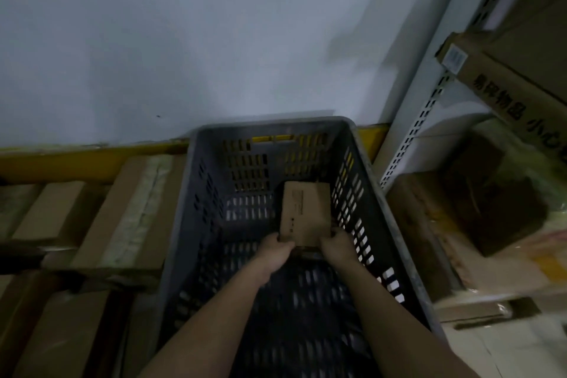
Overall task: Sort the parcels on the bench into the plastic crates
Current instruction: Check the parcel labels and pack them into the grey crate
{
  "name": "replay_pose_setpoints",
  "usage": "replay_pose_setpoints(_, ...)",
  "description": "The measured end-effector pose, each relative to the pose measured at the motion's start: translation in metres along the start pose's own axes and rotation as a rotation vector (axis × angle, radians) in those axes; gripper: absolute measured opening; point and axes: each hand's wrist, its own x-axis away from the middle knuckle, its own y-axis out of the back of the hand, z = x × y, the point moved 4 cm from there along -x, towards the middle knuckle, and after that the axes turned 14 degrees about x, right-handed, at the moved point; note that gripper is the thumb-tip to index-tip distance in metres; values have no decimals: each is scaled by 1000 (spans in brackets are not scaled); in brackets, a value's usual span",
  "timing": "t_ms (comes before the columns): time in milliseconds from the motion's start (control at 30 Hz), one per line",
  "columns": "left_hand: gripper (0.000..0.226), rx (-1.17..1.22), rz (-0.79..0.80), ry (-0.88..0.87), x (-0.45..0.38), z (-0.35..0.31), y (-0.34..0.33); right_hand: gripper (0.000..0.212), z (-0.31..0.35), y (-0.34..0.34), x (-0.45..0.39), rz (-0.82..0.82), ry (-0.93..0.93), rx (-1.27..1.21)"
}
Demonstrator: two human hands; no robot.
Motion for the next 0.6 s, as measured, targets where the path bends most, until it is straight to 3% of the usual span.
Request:
replay_pose_setpoints(100,29,39,-108,-54,8,-11,14,36,5,-2,3,40,-57,-182)
replay_pose_setpoints(267,16,98,-82,-159,39,-38,29,32,21,6,19,31,-20,-330)
replay_pose_setpoints(467,40,-443,-223,-541,107,-76,58,24,36,19,42,-24,112,-415)
replay_pose_setpoints(600,43,-636,-264,-712,152,-93,89,26,47,31,64,-30,183,-428)
